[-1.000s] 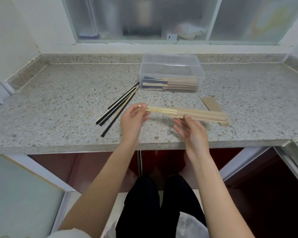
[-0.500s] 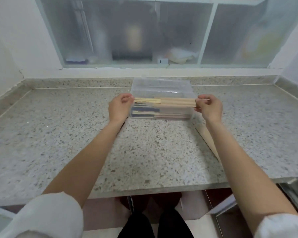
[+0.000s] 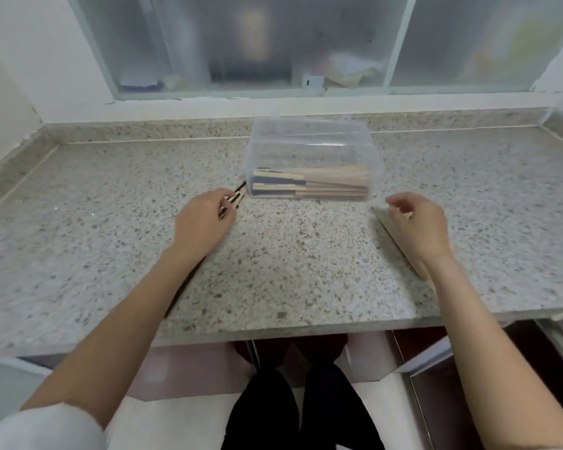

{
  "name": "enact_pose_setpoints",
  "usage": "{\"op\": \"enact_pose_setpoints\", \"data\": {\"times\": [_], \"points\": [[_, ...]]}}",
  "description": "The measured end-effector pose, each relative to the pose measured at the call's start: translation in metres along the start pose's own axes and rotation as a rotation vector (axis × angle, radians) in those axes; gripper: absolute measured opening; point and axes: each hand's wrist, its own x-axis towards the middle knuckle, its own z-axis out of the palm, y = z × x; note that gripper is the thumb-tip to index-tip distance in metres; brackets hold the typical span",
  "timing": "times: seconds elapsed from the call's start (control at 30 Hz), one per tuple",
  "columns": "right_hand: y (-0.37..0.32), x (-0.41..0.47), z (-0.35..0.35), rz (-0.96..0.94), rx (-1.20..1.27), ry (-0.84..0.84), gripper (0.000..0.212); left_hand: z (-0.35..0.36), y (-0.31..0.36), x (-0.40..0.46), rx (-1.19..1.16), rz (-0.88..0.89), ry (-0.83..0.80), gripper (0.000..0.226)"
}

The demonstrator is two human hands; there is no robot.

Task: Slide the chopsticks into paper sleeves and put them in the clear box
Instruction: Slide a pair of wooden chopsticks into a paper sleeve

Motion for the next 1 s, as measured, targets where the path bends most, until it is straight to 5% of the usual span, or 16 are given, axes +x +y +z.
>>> {"op": "enact_pose_setpoints", "data": {"times": [0.13,0.47,0.77,1.0], "points": [[0.020,-0.050,0.010,-0.071,-0.563,-0.117,0.034,-0.002,-0.017,-0.053,0.115,-0.001,-0.072,0.031],[0.003,-0.076,0.000,-0.154,-0.422,-0.176,0.025,-0.007,-0.003,-0.102,0.050,0.096,-0.109,0.027],[-0.027,-0.079,-0.006,-0.217,-0.744,-0.137,0.029,-0.020,0.000,-0.089,-0.002,-0.111,-0.231,0.039],[-0.035,-0.088,-0.009,-0.247,-0.237,0.133,0.028,-0.026,-0.006,-0.087,-0.095,-0.243,-0.237,0.027]]}}
